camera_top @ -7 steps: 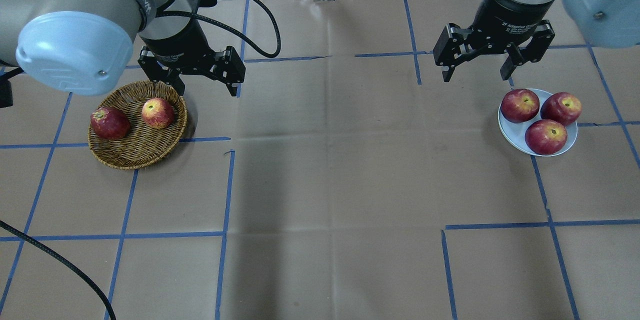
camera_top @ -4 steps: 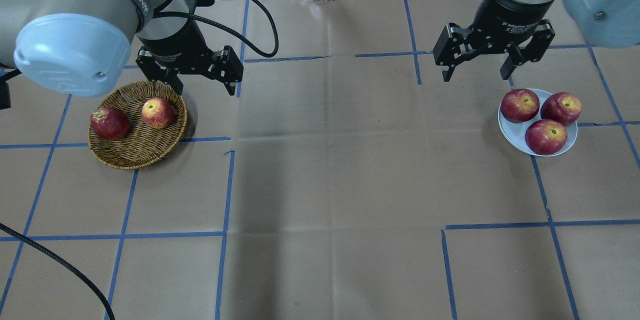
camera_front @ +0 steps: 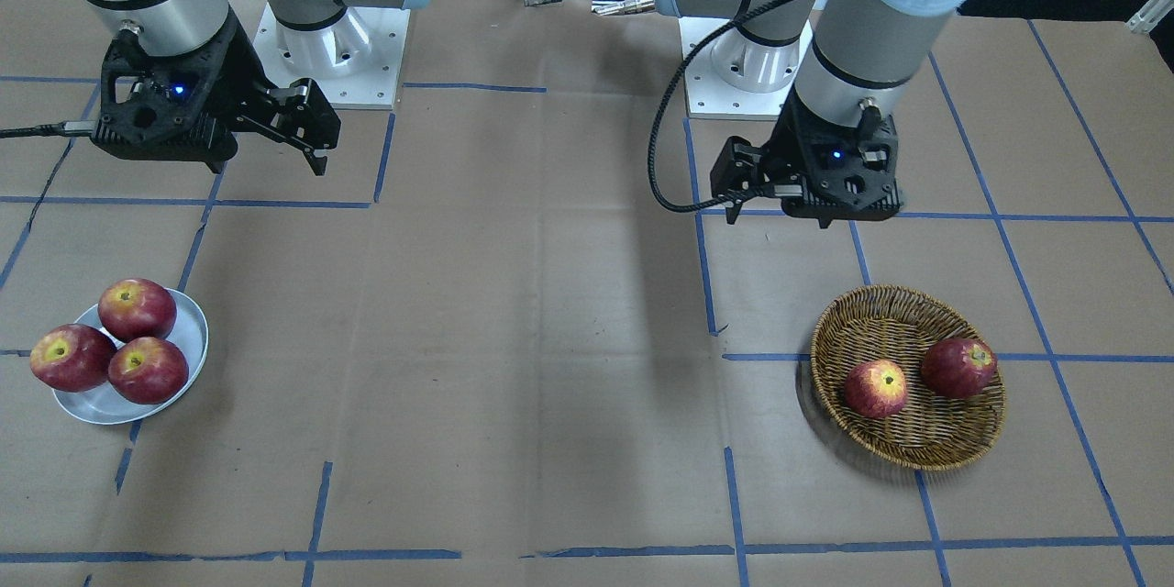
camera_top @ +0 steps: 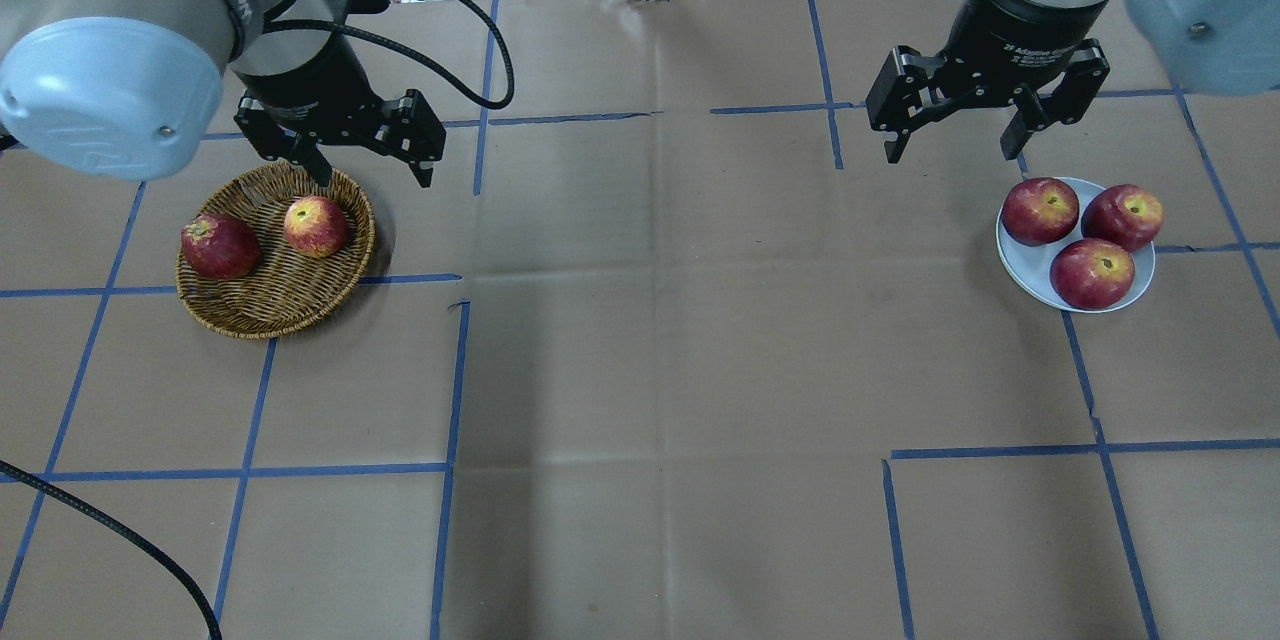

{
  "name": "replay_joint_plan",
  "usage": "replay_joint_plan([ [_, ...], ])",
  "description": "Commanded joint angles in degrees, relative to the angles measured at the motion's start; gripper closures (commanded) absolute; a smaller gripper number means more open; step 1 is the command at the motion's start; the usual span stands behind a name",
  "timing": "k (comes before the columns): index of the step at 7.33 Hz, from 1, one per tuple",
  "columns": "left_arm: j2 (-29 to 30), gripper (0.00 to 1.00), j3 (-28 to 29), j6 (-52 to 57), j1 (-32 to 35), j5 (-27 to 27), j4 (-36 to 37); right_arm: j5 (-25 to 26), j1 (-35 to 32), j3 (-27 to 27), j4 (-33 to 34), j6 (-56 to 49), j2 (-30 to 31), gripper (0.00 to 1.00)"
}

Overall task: Transfer apple from basket to plate
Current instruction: 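Lower the left gripper over the yellow-red apple in the basket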

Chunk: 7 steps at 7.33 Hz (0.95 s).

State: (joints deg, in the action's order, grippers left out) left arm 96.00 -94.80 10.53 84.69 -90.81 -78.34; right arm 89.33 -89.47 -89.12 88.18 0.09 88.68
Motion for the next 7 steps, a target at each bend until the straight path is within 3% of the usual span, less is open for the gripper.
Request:
replay_joint_plan([
  [1, 4.35, 0.01, -3.01, 6.86, -4.52, -0.07, 11.23, 0.06, -0.09, 0.00, -0.02, 0.00, 0.00, 0.00],
  [5, 14.80, 0.02, -4.16, 6.79, -10.93, -0.33, 17.69, -0.12, -0.09, 0.17, 0.06, 0.00, 0.09, 0.00],
  [7, 16.76, 0.02, -5.82, 13.94, -11.47, -0.42, 24.25, -0.29, 0.00, 0.26, 0.06, 0.00, 0.09, 0.00],
])
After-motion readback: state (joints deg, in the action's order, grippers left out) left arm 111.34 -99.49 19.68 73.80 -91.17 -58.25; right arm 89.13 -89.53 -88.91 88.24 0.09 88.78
